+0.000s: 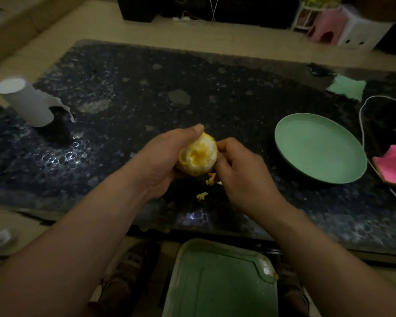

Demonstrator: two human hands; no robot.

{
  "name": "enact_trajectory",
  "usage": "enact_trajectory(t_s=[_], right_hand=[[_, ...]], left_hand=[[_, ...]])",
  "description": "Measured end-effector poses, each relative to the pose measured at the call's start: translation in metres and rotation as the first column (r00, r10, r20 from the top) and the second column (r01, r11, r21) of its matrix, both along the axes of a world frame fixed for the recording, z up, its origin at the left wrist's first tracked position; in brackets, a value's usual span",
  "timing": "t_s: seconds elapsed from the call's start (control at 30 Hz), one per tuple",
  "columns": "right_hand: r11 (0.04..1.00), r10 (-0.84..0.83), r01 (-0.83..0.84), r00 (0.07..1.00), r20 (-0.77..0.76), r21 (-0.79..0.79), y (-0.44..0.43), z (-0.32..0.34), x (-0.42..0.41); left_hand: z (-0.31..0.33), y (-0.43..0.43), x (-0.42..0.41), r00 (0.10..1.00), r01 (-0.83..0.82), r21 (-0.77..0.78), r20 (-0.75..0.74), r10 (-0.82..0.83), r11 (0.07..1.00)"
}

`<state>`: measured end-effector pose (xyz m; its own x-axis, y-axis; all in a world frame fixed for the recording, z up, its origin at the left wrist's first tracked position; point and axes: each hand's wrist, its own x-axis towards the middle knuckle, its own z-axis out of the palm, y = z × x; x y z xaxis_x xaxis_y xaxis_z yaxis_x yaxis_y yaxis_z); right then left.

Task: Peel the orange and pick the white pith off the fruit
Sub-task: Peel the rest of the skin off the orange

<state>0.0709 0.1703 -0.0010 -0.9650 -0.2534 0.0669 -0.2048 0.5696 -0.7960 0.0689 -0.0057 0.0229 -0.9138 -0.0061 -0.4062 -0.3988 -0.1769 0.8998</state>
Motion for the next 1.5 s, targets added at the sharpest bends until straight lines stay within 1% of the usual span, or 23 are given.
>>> enact_trajectory(t_s=[0.07, 0.1, 0.17, 0.23, 0.37, 0.47, 0.57, 0.67, 0.7, 0.73, 0.8, 0.83, 0.87, 0.93, 0.97, 1.0, 1.03, 1.1, 1.13, 1.17, 1.3, 1.4, 1.5], right_hand=[[0.991, 0.065, -0.058, 0.996, -0.057, 0.117, -0.001, -0.002, 0.003], [0.989, 0.084, -0.077, 0.995, -0.056, 0.123, -0.002, -0.002, 0.004], [0.992, 0.103, -0.100, 0.994, -0.030, 0.081, -0.001, -0.001, 0.003], [0.991, 0.134, -0.134, 0.991, 0.007, 0.021, 0.001, 0.002, 0.001], [0.978, 0.183, -0.173, 0.979, 0.085, -0.116, 0.006, 0.008, -0.001], [0.957, 0.214, -0.176, 0.965, 0.151, -0.231, 0.005, 0.011, -0.001], [0.947, 0.175, -0.131, 0.976, 0.128, -0.294, 0.002, 0.013, -0.001], [0.943, 0.054, 0.016, 0.978, 0.203, -0.331, 0.003, 0.010, -0.005], [0.959, 0.006, 0.056, 0.976, 0.217, -0.280, 0.004, 0.007, -0.007], [0.983, -0.032, 0.067, 0.981, 0.193, -0.173, 0.006, 0.002, -0.010], [0.996, -0.043, 0.036, 0.995, 0.091, 0.085, 0.007, -0.012, -0.016], [0.984, -0.017, 0.011, 0.999, 0.034, 0.177, 0.006, -0.018, -0.017], [0.973, 0.011, -0.005, 1.000, -0.028, 0.229, 0.005, -0.023, -0.018], [0.966, 0.013, 0.021, 0.991, -0.132, 0.257, 0.005, -0.026, -0.019], [0.969, -0.010, 0.044, 0.990, -0.137, 0.242, 0.005, -0.023, -0.019], [0.978, -0.036, 0.056, 0.994, -0.099, 0.202, 0.006, -0.018, -0.019], [0.989, -0.057, 0.060, 0.998, -0.028, 0.136, 0.006, -0.014, -0.017], [0.997, -0.028, 0.039, 0.987, 0.155, -0.070, 0.004, -0.004, -0.011], [0.989, 0.005, 0.027, 0.976, 0.217, -0.144, 0.002, -0.002, -0.008], [0.984, 0.026, 0.018, 0.970, 0.242, -0.177, 0.000, -0.001, -0.006], [0.976, 0.096, -0.042, 0.964, 0.247, -0.214, -0.001, -0.001, -0.004], [0.965, 0.126, -0.070, 0.969, 0.212, -0.251, 0.003, 0.003, -0.005], [0.972, 0.147, -0.110, 0.974, 0.172, -0.207, 0.006, 0.004, -0.001]], left_hand=[[-0.004, -0.001, 0.000, 1.000, -0.013, -0.034, 0.024, 0.014, 0.999], [-0.006, -0.001, 0.000, 0.999, -0.033, -0.040, 0.031, 0.035, 0.999], [-0.009, -0.001, -0.001, 0.997, -0.067, -0.025, 0.043, 0.068, 0.997], [-0.008, -0.005, -0.002, 0.995, -0.068, 0.044, 0.073, 0.064, 0.997], [-0.007, -0.017, -0.004, 0.986, -0.022, 0.188, 0.167, -0.010, 0.982], [-0.005, -0.020, -0.001, 0.976, 0.024, 0.272, 0.202, -0.082, 0.962], [-0.005, -0.022, -0.003, 0.973, -0.025, 0.333, 0.226, -0.054, 0.943], [-0.002, -0.024, -0.006, 0.971, -0.131, 0.380, 0.238, 0.040, 0.916], [-0.002, -0.024, -0.006, 0.966, -0.171, 0.394, 0.246, 0.075, 0.903], [-0.002, -0.024, -0.007, 0.959, -0.213, 0.403, 0.262, 0.111, 0.890], [-0.005, -0.020, -0.007, 0.941, -0.285, 0.408, 0.290, 0.172, 0.867], [-0.007, -0.018, -0.006, 0.937, -0.302, 0.411, 0.297, 0.187, 0.861], [-0.008, -0.016, -0.006, 0.935, -0.307, 0.410, 0.297, 0.193, 0.859], [-0.009, -0.013, -0.006, 0.938, -0.305, 0.403, 0.283, 0.200, 0.863], [-0.009, -0.012, -0.006, 0.940, -0.304, 0.399, 0.273, 0.205, 0.865], [-0.009, -0.010, -0.006, 0.943, -0.302, 0.399, 0.262, 0.208, 0.866], [-0.008, -0.009, -0.006, 0.946, -0.295, 0.393, 0.248, 0.208, 0.871], [-0.008, -0.006, -0.006, 0.957, -0.262, 0.364, 0.221, 0.191, 0.894], [-0.008, -0.005, -0.005, 0.962, -0.242, 0.349, 0.209, 0.176, 0.905], [-0.008, -0.004, -0.005, 0.967, -0.223, 0.342, 0.199, 0.162, 0.913], [-0.007, -0.001, -0.004, 0.977, -0.177, 0.354, 0.174, 0.121, 0.918], [-0.006, -0.003, -0.003, 0.980, -0.144, 0.296, 0.174, 0.095, 0.944], [-0.003, -0.003, -0.001, 0.985, -0.093, 0.300, 0.164, 0.044, 0.950]])
